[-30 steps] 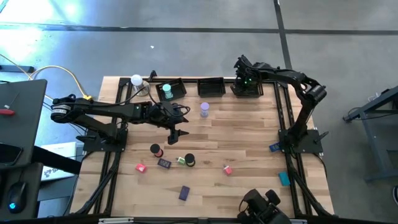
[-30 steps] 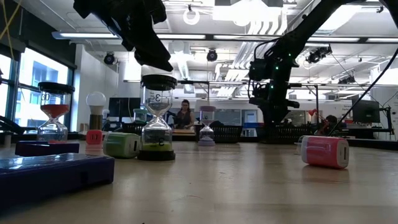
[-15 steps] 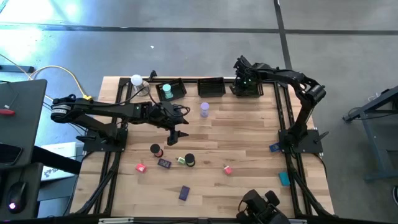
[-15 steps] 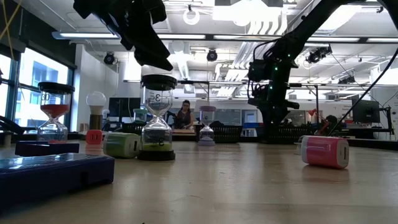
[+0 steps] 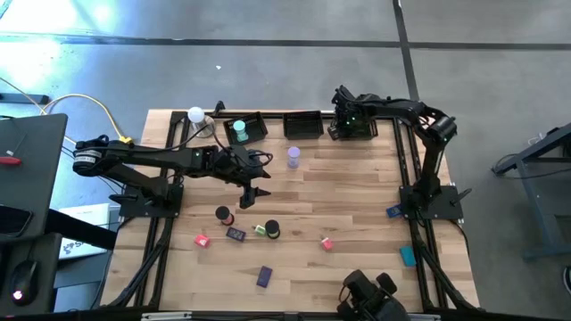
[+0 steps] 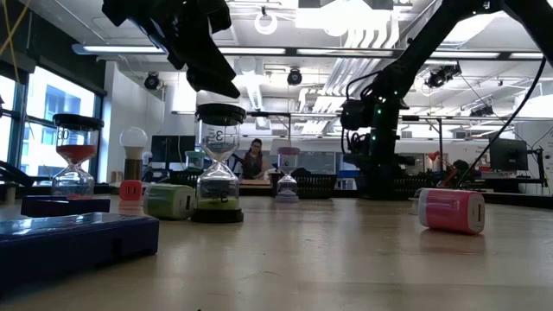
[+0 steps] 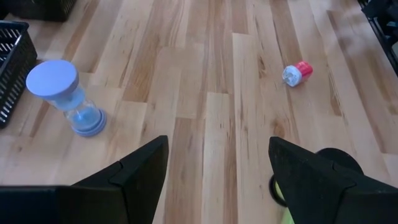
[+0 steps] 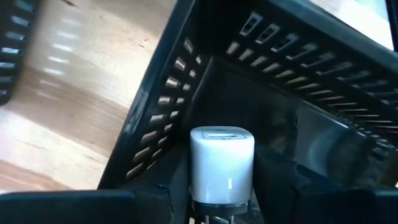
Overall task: Pick & Place Office items
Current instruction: Put the white charger adapter into the right black bin, then put the dark blue digital clock into the middle black bin
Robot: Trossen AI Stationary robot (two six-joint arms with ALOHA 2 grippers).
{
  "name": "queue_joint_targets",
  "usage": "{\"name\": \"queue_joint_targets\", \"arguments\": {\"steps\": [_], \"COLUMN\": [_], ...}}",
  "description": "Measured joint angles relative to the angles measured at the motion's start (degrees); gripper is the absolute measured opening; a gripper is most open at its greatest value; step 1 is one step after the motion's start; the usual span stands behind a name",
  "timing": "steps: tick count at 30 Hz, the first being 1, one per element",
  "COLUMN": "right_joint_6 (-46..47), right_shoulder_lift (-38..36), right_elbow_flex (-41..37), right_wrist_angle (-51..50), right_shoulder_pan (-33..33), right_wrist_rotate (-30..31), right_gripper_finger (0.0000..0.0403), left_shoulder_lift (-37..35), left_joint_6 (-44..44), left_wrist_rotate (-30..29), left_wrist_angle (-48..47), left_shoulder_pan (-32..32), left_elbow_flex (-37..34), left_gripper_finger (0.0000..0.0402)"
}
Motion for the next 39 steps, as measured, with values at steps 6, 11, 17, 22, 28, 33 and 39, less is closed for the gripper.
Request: {"name": "queue_joint_targets", "arguments": {"steps": [6,11,17,22,28,33,39], "right_joint_6": [-0.3,-0.9,-0.4,0.5,4.5,0.7,-4.9], "right_shoulder_lift": [-0.1,-2.0,-6.0,-11.7,-19.5,-23.9,-25.6], "right_elbow_flex": [0.0,0.0,0.0,0.0,0.0,0.0,0.0], "right_wrist_angle": [0.2,-0.7,-1.2,-4.9,-15.5,-24.6,-32.6], "right_shoulder_pan": [0.0,0.0,0.0,0.0,0.4,3.9,12.1], "right_wrist_rotate": [0.0,-0.1,0.0,-1.2,-12.0,-17.9,-18.0], "right_gripper_finger": [0.0179,0.0203,0.0207,0.0204,0.0204,0.0204,0.0204], "left_shoulder_lift": [0.0,0.0,0.0,0.0,0.0,0.0,0.0], "left_joint_6": [0.5,0.6,0.6,0.6,0.5,0.5,0.5], "left_wrist_rotate": [0.0,0.0,0.0,0.0,0.0,0.0,0.0], "left_wrist_angle": [0.0,0.0,0.0,0.0,0.0,0.0,0.0], "left_shoulder_pan": [0.0,0.0,0.0,0.0,0.0,0.0,0.0], "left_elbow_flex": [0.0,0.0,0.0,0.0,0.0,0.0,0.0], "left_gripper_finger": [0.0271,0.0271,0.0271,0.0271,0.0271,0.0271,0.0271]}}
